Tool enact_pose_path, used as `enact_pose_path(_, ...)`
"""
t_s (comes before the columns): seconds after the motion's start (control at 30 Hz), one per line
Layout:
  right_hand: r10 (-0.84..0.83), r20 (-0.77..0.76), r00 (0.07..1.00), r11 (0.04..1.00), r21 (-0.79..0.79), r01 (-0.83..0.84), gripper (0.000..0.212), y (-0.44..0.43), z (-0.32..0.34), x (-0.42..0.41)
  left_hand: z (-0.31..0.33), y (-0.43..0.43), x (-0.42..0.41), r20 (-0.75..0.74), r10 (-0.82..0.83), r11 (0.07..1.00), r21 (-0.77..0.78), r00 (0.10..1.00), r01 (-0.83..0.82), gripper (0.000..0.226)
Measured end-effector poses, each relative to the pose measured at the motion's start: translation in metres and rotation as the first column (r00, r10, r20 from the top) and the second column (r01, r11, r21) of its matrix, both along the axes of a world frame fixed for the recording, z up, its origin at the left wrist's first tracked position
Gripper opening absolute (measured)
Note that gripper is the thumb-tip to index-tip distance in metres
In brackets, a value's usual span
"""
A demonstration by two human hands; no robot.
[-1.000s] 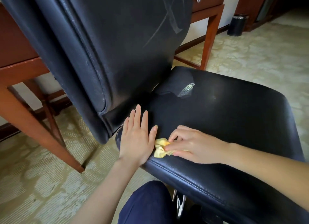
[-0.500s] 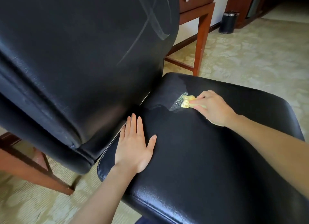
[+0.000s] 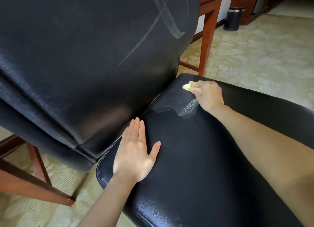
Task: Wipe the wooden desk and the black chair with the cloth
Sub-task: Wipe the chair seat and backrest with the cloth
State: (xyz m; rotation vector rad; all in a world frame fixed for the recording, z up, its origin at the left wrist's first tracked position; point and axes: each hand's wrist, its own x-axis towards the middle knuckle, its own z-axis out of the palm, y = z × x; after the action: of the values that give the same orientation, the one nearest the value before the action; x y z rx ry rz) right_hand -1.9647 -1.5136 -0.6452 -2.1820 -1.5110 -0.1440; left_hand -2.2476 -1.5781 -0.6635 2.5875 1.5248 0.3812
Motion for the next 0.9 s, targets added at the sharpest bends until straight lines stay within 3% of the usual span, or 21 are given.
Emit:
enact_pose_path(0.13,0.217,0.061,0.974,0.974,0.05,-0.22,0.022,-0.026,-0.003,-0.025,0.001,0.005,-0.001,0.007,-0.019,1.0,-0.004,1.0,0.02,0.081)
enact_pose_path(0.3,0.472,-0.024,0.881,0.881,0.05,-0.471,0.014,-0.066,0.0,-0.043,0.001,0.01,0.0,0.022,-0.034,0.999,-0.001,0.999,0.034,0.08)
enact_pose_path(0.57,0.701,-0.153,0.696,0.698,-0.048,-0.714,0.013,-0.116,0.003,-0.029,0.002,0.012,-0.001,0.049,-0.053,0.999,-0.006,0.997,0.053,0.08)
enact_pose_path(0.7,0.647,-0.045,0.761,0.756,-0.093,-0.648,0.015,-0.12,0.005,0.001,0.001,0.012,-0.001,0.058,-0.053,0.999,0.004,0.997,0.053,0.079)
enact_pose_path(0.9,0.247,0.084,0.965,0.968,-0.073,-0.241,0.015,-0.088,0.005,0.059,0.001,0.011,-0.001,0.076,-0.062,0.998,0.013,0.995,0.061,0.078)
